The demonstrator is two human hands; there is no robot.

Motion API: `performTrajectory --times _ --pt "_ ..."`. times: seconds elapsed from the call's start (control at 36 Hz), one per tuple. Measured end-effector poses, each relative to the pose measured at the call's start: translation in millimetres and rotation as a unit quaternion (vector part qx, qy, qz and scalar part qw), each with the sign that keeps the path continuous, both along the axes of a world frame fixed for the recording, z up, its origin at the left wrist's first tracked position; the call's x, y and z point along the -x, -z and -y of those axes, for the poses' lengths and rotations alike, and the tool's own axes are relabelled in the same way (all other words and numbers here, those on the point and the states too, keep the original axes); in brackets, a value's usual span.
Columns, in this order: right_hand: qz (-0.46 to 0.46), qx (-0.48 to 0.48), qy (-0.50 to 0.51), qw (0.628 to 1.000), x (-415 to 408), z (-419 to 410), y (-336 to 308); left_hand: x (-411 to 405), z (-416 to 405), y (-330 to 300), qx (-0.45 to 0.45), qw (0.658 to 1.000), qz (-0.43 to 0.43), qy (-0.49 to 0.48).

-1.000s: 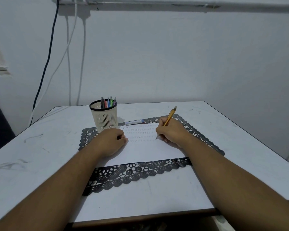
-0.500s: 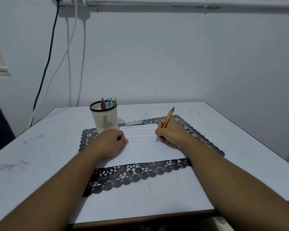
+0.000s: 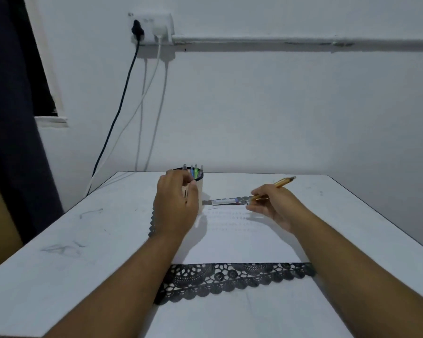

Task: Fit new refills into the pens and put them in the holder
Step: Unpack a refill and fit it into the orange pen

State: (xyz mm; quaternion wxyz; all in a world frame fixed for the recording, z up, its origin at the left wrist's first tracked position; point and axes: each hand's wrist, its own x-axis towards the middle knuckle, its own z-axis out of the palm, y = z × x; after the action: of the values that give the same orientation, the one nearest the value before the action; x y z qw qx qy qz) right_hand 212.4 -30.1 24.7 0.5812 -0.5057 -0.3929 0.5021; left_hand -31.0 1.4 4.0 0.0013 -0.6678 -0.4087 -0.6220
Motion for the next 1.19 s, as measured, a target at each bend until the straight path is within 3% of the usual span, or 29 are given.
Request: performTrajectory --times 0.06,0.14,0.31,0.42,0.67,0.81,1.0,1.08,1.19 --pt "-0.02 -0.012 -0.022 0.999 12 -3 -17 4 -10 5 0.024 0.998 0.048 -0.014" --pt "0.068 -0.048 -0.036 0.996 34 -8 -43 11 -23 16 0.102 0.991 0.086 -0.017" --pt "0.212 -0.172 0.019 0.962 82 -31 -83 20 -45 28 0.293 0.95 0.094 0.049" --pt "0.253 -0.182 0.032 0.95 108 -47 -94 22 -55 36 0.324 0.941 0.08 0.054" --pt "0.414 -0.16 0.043 0.895 128 -74 -80 23 -53 37 0.312 0.945 0.077 0.057" --pt "0.387 -0.127 0.035 0.913 123 -78 -70 24 -54 37 0.313 0.946 0.072 0.049" --pt "0.305 -0.181 0.079 0.932 102 -69 -58 22 -49 33 0.297 0.952 0.064 0.045" --pt "0.329 -0.196 0.094 0.919 83 -58 -41 19 -36 22 0.207 0.978 0.039 0.0" --pt "0.46 -0.132 0.03 0.878 57 -39 -8 12 -20 10 -0.012 0.997 -0.042 -0.059"
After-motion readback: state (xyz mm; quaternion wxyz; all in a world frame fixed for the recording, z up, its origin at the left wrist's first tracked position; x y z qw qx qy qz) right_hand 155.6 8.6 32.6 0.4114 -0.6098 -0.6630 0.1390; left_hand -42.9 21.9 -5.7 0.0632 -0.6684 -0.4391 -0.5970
